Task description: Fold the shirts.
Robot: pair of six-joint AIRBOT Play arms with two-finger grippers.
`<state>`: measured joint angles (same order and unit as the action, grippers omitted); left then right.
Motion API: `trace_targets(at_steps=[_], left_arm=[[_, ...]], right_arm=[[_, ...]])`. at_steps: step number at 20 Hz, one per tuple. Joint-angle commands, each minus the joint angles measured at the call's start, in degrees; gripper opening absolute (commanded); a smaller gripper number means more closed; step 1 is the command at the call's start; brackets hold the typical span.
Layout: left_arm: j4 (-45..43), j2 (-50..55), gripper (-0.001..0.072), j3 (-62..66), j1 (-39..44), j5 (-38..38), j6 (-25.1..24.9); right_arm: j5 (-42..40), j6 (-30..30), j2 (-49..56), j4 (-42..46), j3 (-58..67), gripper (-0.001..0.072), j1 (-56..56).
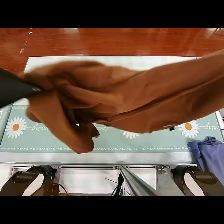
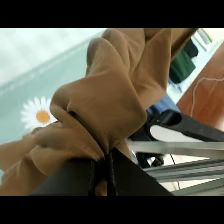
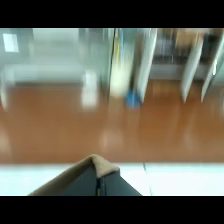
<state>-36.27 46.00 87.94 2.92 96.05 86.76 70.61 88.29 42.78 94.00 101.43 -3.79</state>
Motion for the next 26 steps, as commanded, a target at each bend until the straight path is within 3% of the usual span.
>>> trace_targets(at_steps=[1, 8, 11, 13, 16, 17, 19, 20, 22, 26], left_arm=[[-0.26, 0.31, 0.0033, -13.14, 1.29, -0.52, -2.54], [-0.22, 4.85, 0.0033, -42.40, 2.58, -20.24, -14.86], [-0.22, 10.51, 0.0033, -48.28, 2.58, -27.10, -19.63], [-0.20, 15.41, 0.0034, -49.40, 2.58, -28.72, -20.04], [-0.13, 21.66, 0.0036, -49.29, 2.34, -27.41, -21.62], [-0.15, 22.36, 0.0074, -49.00, 1.90, -25.99, -21.66], [-0.15, 21.88, 0.0286, -47.34, -0.24, -21.49, -21.59], [-0.15, 21.38, 0.0328, -45.70, -1.97, -18.01, -21.57], [-0.17, 19.47, 0.0326, -41.53, -6.78, -10.21, -20.11], [-3.13, 10.47, 0.0337, -40.79, -13.46, -3.78, -16.33]], right_arm=[[14.27, -5.40, 8.87, -0.11, 0.46, 0.0027, -0.02], [11.50, -6.08, 30.64, -15.15, 0.46, 0.0027, -0.02], [11.45, -6.71, 37.75, -17.84, 0.46, 0.0027, 0.00], [11.45, -7.13, 41.27, -19.06, 0.46, 0.0027, 0.04], [11.45, -7.67, 43.95, -19.10, 0.46, 0.0027, 0.04], [11.28, -8.11, 43.95, -19.08, 0.46, 0.0027, 0.02], [11.28, -8.96, 43.80, -19.12, 0.48, 0.0027, 0.02], [11.21, -8.96, 43.78, -19.12, 0.46, 0.0027, 0.02], [11.23, -8.94, 43.78, -19.12, 0.46, 0.0027, 0.02], [11.28, -8.92, 43.78, -19.21, 0.46, 0.0027, 0.02]])
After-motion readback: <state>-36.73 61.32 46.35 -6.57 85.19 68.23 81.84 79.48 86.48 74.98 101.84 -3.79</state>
